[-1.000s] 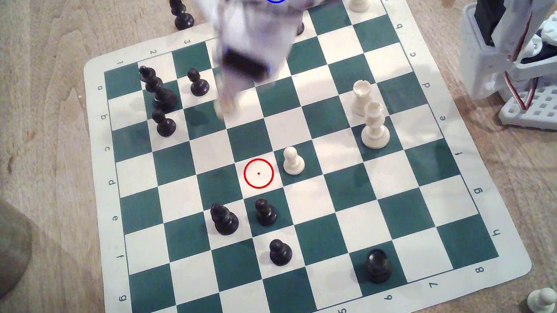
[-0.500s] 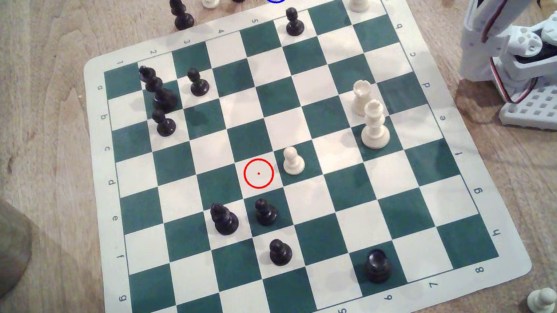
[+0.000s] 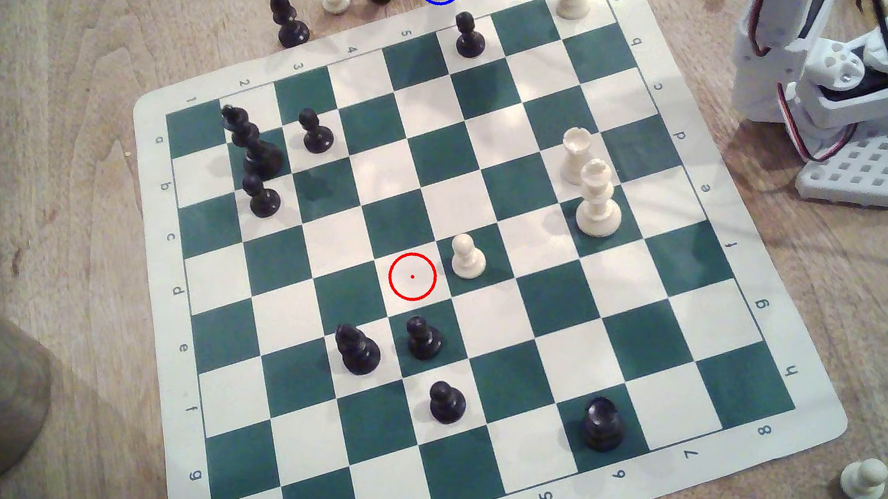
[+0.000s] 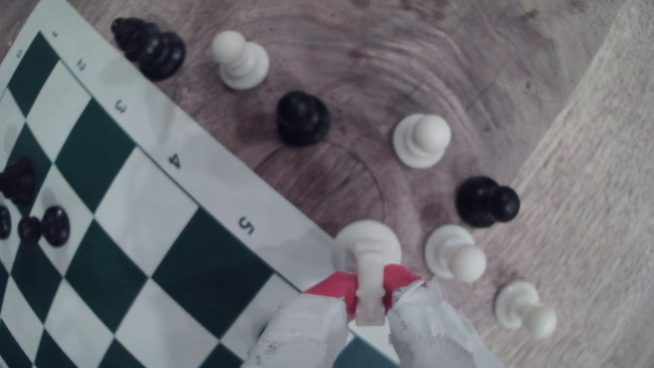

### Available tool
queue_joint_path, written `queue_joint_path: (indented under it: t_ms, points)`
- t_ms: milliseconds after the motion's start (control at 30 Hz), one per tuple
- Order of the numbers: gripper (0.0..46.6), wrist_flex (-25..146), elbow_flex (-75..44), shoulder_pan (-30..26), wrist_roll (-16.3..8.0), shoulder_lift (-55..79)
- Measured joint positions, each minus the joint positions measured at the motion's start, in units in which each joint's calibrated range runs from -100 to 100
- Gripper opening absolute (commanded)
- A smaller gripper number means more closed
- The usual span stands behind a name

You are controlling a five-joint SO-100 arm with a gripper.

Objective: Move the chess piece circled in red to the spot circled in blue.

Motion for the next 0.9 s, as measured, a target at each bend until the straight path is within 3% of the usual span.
queue_joint_path:
  t_ms: [500,667,700,767,900]
  points:
    - [1.9,-2.55,-2.98,0.52,-0.05,5.28]
    - [11.1,-2.71,-3.25,0.52,-0.05,6.62]
    - [20.3,-2.71,-3.34,0.52,-0.05,6.79]
    - [23.4,-3.51,-3.34,0.52,-0.05,7.21]
    - [24.6,-7.49,-3.16,0.52,-0.63,7.21]
